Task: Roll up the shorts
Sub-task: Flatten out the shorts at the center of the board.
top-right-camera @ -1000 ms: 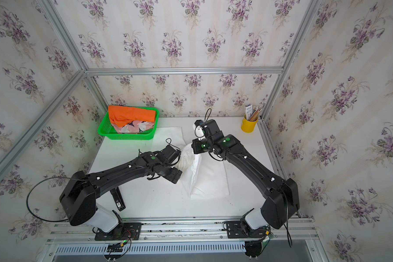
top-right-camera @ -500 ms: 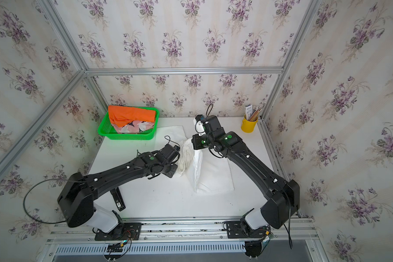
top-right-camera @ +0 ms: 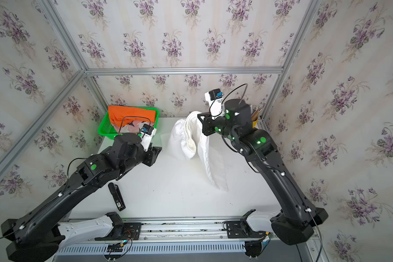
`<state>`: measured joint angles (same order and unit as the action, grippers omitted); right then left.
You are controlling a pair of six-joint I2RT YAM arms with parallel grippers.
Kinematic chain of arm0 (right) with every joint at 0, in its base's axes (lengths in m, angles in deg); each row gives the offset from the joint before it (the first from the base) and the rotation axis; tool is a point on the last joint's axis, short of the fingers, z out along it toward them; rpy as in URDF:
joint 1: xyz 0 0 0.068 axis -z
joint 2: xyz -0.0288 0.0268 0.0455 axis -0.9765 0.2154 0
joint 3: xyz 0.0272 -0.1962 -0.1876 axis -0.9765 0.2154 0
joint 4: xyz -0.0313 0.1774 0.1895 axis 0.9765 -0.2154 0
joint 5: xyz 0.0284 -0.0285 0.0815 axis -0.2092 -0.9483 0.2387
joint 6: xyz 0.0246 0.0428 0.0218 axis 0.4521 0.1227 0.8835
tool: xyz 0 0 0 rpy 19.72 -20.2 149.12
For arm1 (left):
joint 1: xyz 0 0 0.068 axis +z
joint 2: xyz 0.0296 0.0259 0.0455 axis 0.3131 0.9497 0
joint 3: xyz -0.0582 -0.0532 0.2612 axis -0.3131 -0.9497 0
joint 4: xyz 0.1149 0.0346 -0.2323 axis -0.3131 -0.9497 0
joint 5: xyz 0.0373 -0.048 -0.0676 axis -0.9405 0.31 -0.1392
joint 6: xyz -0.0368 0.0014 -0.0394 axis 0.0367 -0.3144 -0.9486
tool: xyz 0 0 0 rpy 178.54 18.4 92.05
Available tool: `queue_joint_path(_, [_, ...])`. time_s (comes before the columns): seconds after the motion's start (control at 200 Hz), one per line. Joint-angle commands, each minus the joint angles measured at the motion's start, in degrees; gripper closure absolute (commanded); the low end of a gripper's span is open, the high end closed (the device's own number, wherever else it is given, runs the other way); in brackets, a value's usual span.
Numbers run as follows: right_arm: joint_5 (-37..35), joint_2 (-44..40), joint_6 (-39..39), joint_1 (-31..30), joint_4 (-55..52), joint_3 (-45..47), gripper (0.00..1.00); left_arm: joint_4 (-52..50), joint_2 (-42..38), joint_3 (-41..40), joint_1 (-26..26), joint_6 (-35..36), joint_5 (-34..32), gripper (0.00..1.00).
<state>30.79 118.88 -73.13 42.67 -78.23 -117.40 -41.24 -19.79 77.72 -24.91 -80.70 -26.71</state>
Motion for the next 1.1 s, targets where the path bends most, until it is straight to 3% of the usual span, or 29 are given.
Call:
queue_joint_path(0.0, [-2.9,-1.4,-7.0,0.0,7.0,-6.2,1.0,3.3,-1.3,2.5,0.0,1.0,3.3,0.46])
queue_joint_path(0.17, [-4.3,2.1,-9.8,0.0,17.0,-13.4,1.0,3.9,-1.8,6.4,0.0,1.6,1.5,0.39])
queue_joint_path(0.31, [1.0,13.8,-7.4,0.0,14.3,-23.9,1.0,0.9,-1.7,6.7,0.0,-2.3,-9.9,0.35])
queue_joint_path(0.465, [8.5,23.5,-0.8,-3.2,16.0,-21.8,1.0,-6.9,-3.1,4.1,0.3,-10.5,-22.6,0.31])
queue_joint_path(0.579, [14.1,32.8,2.6,-8.5,17.4,-18.2,1.0,-9.9,-7.4,-2.1,2.0,-16.7,-26.0,0.28])
queue_joint_path(0.609, [15.4,35.9,4.3,-9.3,17.2,-18.6,0.97,-10.0,-8.7,-4.0,2.8,-17.9,-25.7,0.26])
queue_joint_path(0.694, [18.7,44.3,7.5,-10.3,12.5,-23.2,0.64,-10.5,-11.2,-8.6,7.0,-20.3,-22.7,0.24])
queue_joint_path(0.759, [16.9,47.6,8.4,-10.4,7.2,-25.9,0.51,-11.1,-12.0,-11.1,11.2,-21.6,-18.1,0.23])
queue_joint_path(0.834, [13.8,46.3,7.8,-10.4,5.3,-22.2,0.49,-10.8,-12.1,-13.9,15.8,-22.3,-12.9,0.23])
queue_joint_path(0.924, [10.4,40.8,7.9,-10.3,6.9,-11.0,0.49,-8.9,-10.4,-17.1,20.5,-22.0,-5.9,0.22])
queue_joint_path(1.094, [0.7,31.7,10.9,-9.5,5.0,8.3,0.47,-7.0,-0.6,-19.8,25.5,-21.2,4.5,0.22])
